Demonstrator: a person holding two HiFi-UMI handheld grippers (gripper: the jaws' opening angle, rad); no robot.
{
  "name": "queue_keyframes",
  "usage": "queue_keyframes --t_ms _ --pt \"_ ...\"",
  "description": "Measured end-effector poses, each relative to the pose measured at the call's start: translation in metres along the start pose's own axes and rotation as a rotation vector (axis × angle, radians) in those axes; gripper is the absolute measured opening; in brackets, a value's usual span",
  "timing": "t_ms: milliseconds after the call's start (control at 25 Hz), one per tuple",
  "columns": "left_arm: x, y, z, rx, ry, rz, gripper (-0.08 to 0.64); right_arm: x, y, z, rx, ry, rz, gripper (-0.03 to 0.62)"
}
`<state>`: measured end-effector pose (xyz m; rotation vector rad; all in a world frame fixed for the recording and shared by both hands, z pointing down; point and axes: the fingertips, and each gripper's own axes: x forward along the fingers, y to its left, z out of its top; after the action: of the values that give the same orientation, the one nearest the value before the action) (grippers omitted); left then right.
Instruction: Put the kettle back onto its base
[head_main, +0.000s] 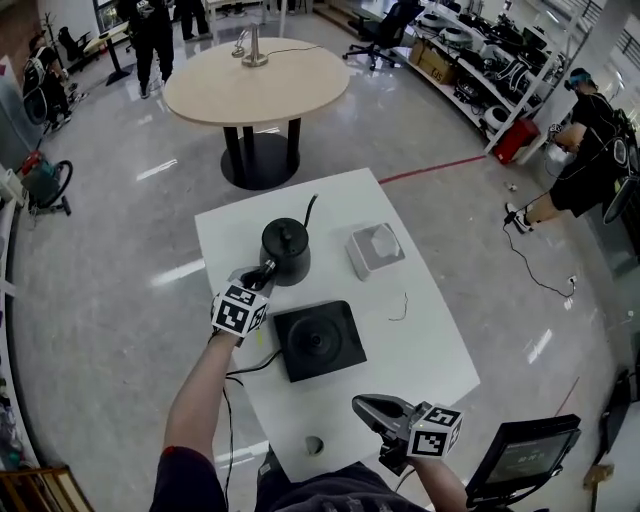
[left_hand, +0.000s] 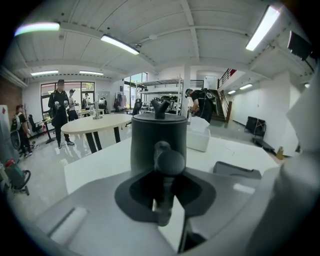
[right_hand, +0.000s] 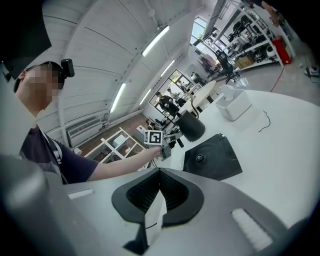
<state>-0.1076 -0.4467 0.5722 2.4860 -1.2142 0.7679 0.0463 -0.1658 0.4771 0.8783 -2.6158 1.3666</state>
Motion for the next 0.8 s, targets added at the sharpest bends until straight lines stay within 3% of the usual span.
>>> queue_keyframes --t_ms 480,800 --pt "-0.017 0.008 0.01 -0.091 -0.126 0.07 0.061 0.002 -0.005 0.005 -0.037 -0.015 0.002 0.002" --pt "-0.028 0.016 0.019 -0.082 -0.151 0.095 0.061 0.0 -0.008 0.007 -0.04 -0.016 0.003 0.002"
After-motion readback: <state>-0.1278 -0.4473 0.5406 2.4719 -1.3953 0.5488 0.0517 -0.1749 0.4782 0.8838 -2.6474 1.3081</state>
